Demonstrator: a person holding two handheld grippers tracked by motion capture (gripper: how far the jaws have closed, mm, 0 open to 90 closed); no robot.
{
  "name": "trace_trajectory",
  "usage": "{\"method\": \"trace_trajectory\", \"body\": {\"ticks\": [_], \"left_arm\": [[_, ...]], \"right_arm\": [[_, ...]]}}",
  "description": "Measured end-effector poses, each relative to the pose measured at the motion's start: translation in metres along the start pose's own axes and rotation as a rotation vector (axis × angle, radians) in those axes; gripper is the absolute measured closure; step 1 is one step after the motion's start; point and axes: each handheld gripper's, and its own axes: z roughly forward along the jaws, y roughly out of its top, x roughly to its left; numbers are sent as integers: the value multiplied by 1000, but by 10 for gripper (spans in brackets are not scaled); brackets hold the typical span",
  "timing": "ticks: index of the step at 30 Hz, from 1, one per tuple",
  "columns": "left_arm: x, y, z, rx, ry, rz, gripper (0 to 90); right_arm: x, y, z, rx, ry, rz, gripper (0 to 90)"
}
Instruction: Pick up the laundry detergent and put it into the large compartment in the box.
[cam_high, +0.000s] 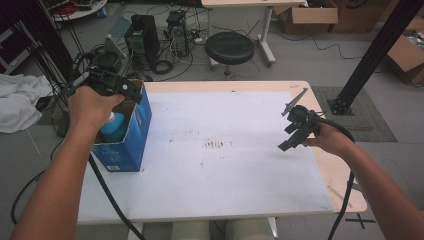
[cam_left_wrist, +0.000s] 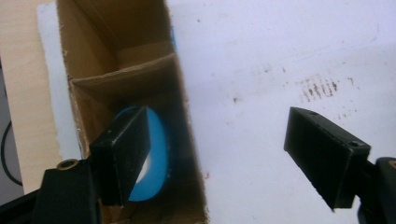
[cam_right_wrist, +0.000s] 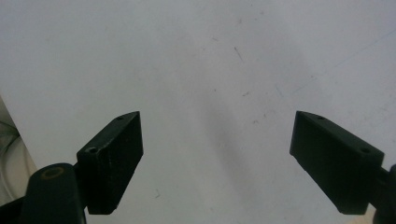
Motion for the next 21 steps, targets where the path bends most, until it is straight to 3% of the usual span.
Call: {"method": "trace_trajectory", "body": {"ticks": [9, 21], "left_arm": [[-17, 3, -1, 1, -23, 47, 206], [-51, 8, 5, 13, -55, 157, 204]], "right_arm": [[1, 2, 0, -4, 1, -7, 171], [2, 2, 1, -4, 2, -4, 170]]}}
